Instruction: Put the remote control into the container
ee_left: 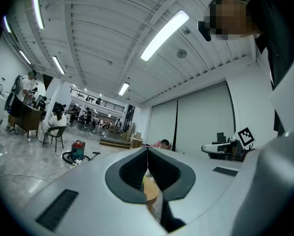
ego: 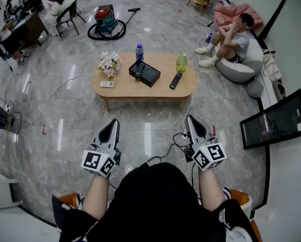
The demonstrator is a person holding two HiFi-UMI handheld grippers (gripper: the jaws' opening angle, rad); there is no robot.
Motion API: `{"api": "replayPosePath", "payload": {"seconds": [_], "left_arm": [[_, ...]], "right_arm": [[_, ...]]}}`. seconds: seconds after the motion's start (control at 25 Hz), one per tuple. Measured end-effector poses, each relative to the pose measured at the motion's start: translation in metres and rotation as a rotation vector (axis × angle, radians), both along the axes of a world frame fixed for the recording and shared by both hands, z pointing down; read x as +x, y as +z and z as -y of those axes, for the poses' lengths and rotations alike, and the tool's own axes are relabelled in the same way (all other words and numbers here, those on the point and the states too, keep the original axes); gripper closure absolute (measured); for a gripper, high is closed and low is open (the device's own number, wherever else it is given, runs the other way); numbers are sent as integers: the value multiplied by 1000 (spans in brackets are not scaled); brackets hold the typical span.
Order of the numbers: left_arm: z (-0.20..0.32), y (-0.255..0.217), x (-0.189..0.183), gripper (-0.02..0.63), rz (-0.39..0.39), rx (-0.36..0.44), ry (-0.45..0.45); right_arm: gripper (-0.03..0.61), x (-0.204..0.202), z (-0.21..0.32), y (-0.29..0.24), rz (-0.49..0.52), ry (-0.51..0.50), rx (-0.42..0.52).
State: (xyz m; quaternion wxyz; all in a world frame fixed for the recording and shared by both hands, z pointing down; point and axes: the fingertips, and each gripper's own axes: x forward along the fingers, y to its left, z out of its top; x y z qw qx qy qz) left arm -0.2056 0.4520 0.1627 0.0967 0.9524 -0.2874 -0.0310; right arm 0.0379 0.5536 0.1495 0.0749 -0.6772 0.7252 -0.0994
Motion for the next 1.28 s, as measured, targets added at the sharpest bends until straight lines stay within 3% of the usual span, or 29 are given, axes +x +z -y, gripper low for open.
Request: {"api": "replayPosePath", "payload": {"seconds": [0.6,1.28], "left_arm": [[15,5,-16,606,-14,-13,1],[66,6,-120,606,-9,-35,43]], "right_arm": [[570,-10,14,2,-4,16,-26],[569,-97,54,0,53,135,-22]]}}
